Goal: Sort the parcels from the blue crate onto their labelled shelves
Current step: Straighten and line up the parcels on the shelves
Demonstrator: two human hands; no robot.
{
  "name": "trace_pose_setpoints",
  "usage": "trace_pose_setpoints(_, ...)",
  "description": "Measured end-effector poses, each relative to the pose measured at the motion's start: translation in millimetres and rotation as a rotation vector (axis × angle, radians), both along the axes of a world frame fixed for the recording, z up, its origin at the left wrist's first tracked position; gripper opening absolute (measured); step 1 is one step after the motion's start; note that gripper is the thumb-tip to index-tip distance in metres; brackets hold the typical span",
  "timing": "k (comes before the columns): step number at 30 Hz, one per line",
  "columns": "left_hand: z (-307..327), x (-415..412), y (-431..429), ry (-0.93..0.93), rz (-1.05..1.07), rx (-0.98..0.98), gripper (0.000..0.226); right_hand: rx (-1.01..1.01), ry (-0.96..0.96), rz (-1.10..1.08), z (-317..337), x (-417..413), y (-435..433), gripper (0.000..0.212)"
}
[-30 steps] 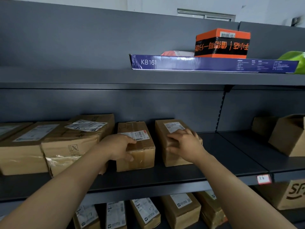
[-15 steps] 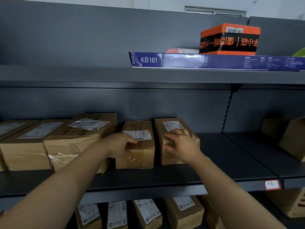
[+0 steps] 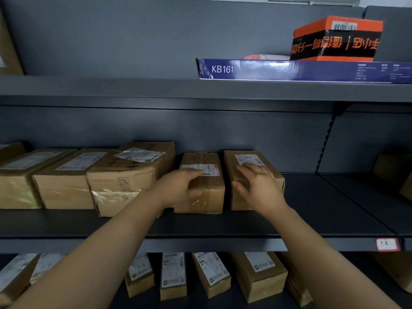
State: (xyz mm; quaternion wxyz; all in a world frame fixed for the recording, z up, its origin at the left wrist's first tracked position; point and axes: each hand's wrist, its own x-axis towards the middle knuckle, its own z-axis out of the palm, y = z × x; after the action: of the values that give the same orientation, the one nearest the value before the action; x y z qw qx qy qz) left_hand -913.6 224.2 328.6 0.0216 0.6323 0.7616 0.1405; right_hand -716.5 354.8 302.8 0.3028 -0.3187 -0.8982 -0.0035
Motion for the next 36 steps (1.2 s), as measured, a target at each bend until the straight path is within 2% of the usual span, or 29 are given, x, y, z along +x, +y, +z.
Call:
trace_pose_setpoints(4,-9.7,3.5,-52.2,0.004,-0.048,0.318,0.045,-0.003,0.075,0.133,-15.3,-8.0,-38.0,0.047)
trace_pose_setpoints(11,-56.7,-34.0,-163.2,0.063,0.091,0.394,0.036,-0.02,0.077,0.223,-47.9,-47.9,-123.4,0.044)
trace_pose_setpoints(16,-82.9,-77.2,-240.9,0.125,0.185,0.295,0.038,-0.051,0.061,0.241,-73.2,-98.2,-191.3,0.044)
trace_pose_setpoints(20,-114.4,-121.3,-299.2,0.101,0.194,0.187,0.047,-0.074,0.08,0.265,-96.3,-143.1,-249.4,0.04)
trace_pose_setpoints(25,-162.2,-170.9,-356.1,0.083,0.238,0.063,0.039,-0.102,0.021,0.341,-134.0,-196.5,-306.9,0.039)
trace_pose_setpoints(31,-208.5,-226.4,-381.5,-0.014,0.39,-0.074,0.042,-0.149,-0.09,0.428,-177.4,-261.0,-332.1,0.035)
trace_pose_setpoints(36,-242.5,-281.3,-383.6,-0.018,0.487,-0.185,0.044,-0.177,-0.216,0.426,-218.8,-319.6,-322.7,0.041)
